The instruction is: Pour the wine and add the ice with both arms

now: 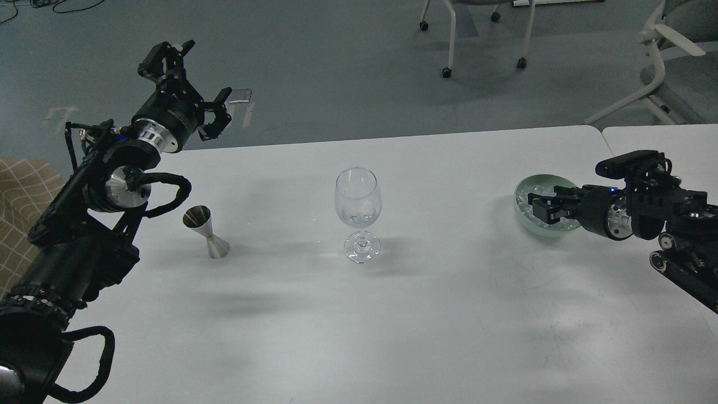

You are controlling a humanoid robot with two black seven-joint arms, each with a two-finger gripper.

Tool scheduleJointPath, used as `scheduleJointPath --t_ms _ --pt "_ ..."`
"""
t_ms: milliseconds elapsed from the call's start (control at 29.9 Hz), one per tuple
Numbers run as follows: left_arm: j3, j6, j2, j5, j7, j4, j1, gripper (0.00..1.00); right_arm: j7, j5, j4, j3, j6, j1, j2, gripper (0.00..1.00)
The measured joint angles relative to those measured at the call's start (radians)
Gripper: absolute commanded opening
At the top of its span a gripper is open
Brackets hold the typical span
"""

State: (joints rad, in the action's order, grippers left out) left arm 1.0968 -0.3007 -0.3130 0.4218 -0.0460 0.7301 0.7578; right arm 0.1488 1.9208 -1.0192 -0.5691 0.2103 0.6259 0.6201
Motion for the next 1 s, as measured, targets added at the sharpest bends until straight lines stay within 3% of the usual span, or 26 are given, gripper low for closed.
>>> scheduleJointPath --t_ms 803,1003 --pt "0.000 0.000 -0.003 0.000 0.001 -0.002 0.000 0.98 -0.006 -0.001 0.000 0.000 0.021 0.000 0.006 0.29" --pt "0.000 0.000 -0.004 0.000 0.001 -0.002 0.000 0.98 -0.006 -0.002 -0.001 0.000 0.026 0.002 0.006 0.15"
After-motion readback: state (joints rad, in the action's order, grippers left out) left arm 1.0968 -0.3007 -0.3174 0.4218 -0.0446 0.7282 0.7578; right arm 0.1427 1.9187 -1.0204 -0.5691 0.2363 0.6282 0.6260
